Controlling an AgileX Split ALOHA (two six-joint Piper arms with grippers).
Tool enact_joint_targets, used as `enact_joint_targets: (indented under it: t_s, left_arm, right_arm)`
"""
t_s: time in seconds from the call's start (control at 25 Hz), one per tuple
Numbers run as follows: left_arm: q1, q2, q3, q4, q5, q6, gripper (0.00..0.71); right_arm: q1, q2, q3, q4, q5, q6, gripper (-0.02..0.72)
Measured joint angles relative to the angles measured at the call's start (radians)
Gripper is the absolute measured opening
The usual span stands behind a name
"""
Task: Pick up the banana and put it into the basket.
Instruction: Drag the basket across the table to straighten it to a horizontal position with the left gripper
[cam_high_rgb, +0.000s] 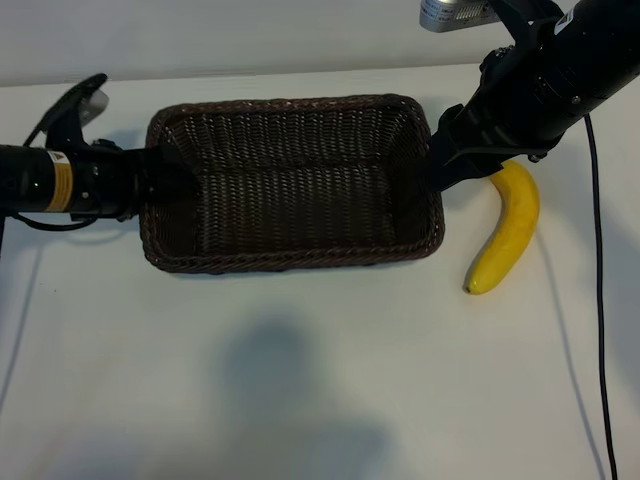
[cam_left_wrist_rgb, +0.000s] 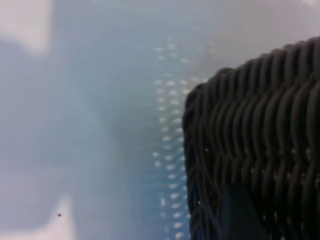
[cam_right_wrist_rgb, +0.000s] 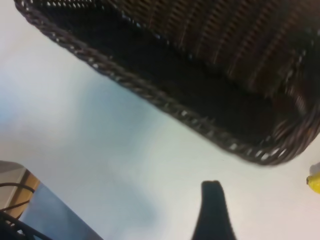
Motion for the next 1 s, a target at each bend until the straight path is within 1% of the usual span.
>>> enact_joint_targets:
  t_s: [0.24,0.4,0.72,1.0]
  left_arm:
    - [0.003,-0.034,0.000,0.000,-0.047,0.000,0.456]
    - [0.003,-0.056,0.000,0.000,-0.066,0.000,0.486]
    - [0.003,-0.058,0.000,0.000,-0.101,0.000,0.493]
    - [0.003,-0.058,0.000,0.000,-0.105,0.000,0.494]
  right_arm:
    - [0.000,0.000,0.000,0.000,0.000,-0.002,0.514]
    - [0.000,0.000,0.000,0.000,0.000,-0.002,0.514]
    - [0.000,0.000,0.000,0.000,0.011,-0.004,0.514]
    - [0.000,0.000,0.000,0.000,0.015,-0.004,0.514]
